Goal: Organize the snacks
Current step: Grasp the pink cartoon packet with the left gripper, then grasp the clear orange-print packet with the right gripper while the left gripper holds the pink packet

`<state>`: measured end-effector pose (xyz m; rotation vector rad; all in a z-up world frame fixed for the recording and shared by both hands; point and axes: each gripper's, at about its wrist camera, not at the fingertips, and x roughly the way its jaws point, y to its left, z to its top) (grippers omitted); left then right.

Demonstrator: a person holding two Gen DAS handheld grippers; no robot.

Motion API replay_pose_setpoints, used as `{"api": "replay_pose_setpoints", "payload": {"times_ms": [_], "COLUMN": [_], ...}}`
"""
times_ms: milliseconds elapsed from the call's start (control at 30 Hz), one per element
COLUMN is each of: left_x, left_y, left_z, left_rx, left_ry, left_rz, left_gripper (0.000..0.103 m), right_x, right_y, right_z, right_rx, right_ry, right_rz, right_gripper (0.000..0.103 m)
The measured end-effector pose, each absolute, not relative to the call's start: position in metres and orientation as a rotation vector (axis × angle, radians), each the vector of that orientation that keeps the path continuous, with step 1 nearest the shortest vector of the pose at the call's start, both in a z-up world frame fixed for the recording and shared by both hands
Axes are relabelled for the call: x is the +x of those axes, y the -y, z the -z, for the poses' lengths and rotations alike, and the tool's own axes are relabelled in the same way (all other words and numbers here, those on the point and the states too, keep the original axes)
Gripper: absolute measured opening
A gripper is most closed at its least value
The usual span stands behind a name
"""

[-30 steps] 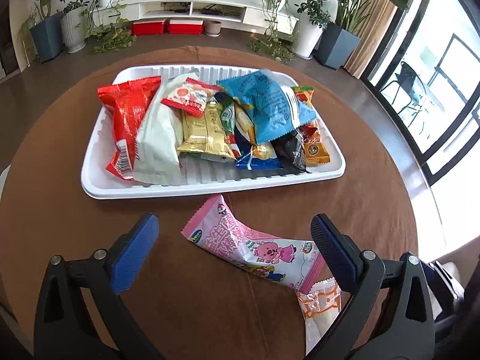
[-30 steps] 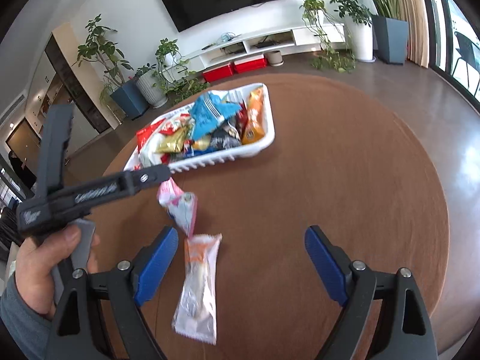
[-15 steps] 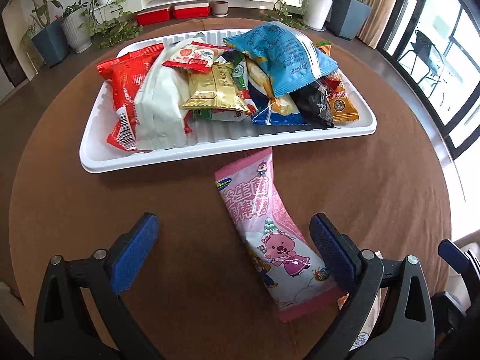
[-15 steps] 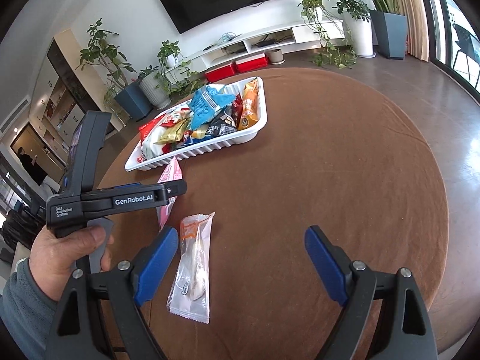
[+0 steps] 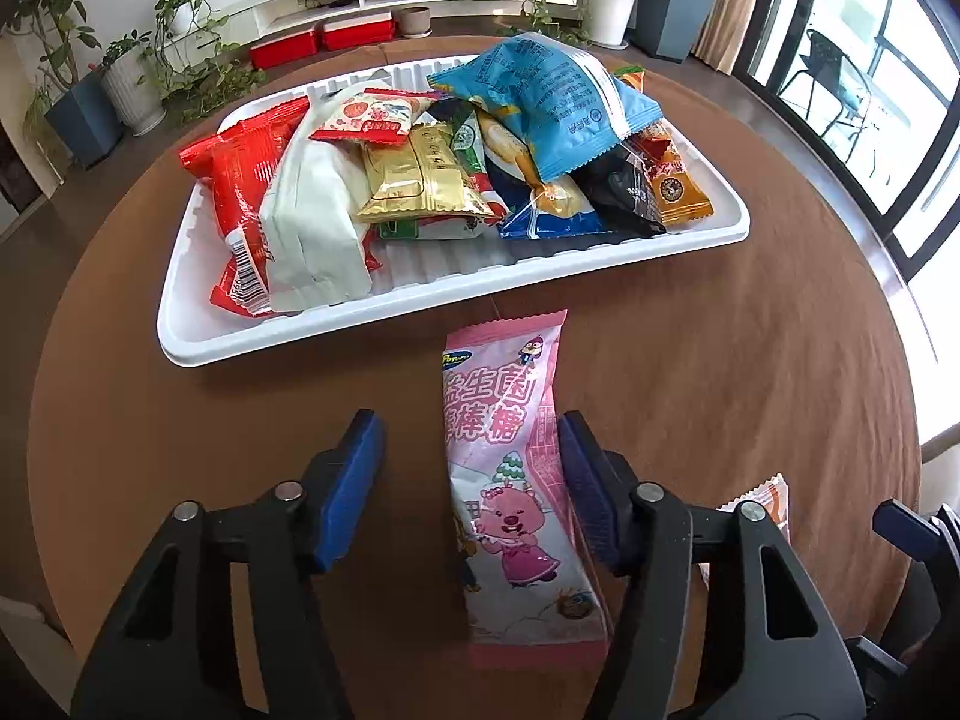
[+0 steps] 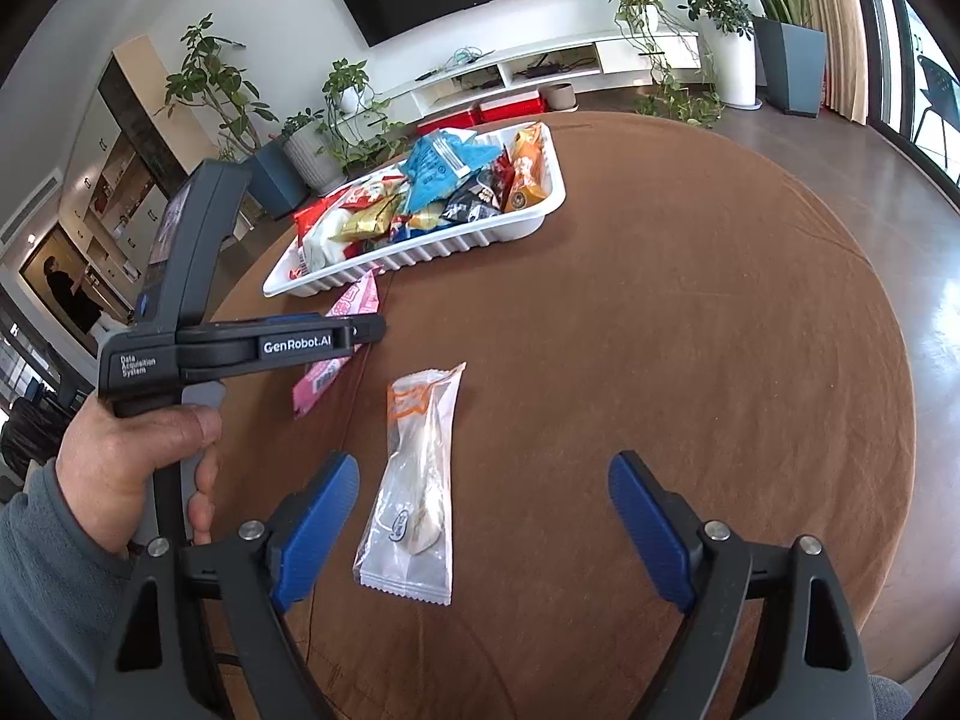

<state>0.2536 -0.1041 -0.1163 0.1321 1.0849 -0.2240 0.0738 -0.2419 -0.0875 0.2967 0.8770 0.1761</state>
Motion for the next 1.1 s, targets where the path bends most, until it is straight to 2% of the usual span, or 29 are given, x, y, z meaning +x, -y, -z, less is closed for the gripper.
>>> {"api": "replay_pose_setpoints", "payload": {"times_ms": [33,100,133,267,433,600,667,867,1100], "left_x": [0.252,0.25,0.247,0.236,0.212,0.186,0.175,0.143,0.11], "left_y": [0.105,0.108,0.109,0.11,0.098,0.072,0.061,0.03,0.019], "left_z": [0.116,0.112,0.11,0.11,0.108,0.109,0.109,0.104,0.098], "left_rx": [0.14,0.16,0.167,0.185,0.191,0.139,0.114,0.018,-0.034], "left_ry": [-1.081,-1.076,-1.075,-1.068,-1.066,-1.048,-1.041,-1.032,-1.009], "left_rz": [0.238,0.267,0.279,0.324,0.389,0.403,0.403,0.416,0.438], "left_gripper": [0.051,0.036,0.033,0.03,0.02,0.017,0.017,0.017,0.017], "right_x": [0.073,0.071,0.07,0.067,0.064,0.064,0.066,0.074,0.088], "right_y": [0.24,0.237,0.235,0.229,0.225,0.219,0.217,0.204,0.184], "right_z": [0.088,0.087,0.087,0.087,0.089,0.089,0.091,0.094,0.103], "right_rx": [0.291,0.279,0.273,0.251,0.239,0.213,0.206,0.173,0.093], "right_ry": [-0.878,-0.878,-0.879,-0.882,-0.891,-0.893,-0.903,-0.923,-0.965], "right_rz": [-0.178,-0.181,-0.182,-0.186,-0.182,-0.18,-0.18,-0.181,-0.157], "right_gripper": [0.088,0.087,0.087,0.087,0.085,0.083,0.079,0.075,0.07]}}
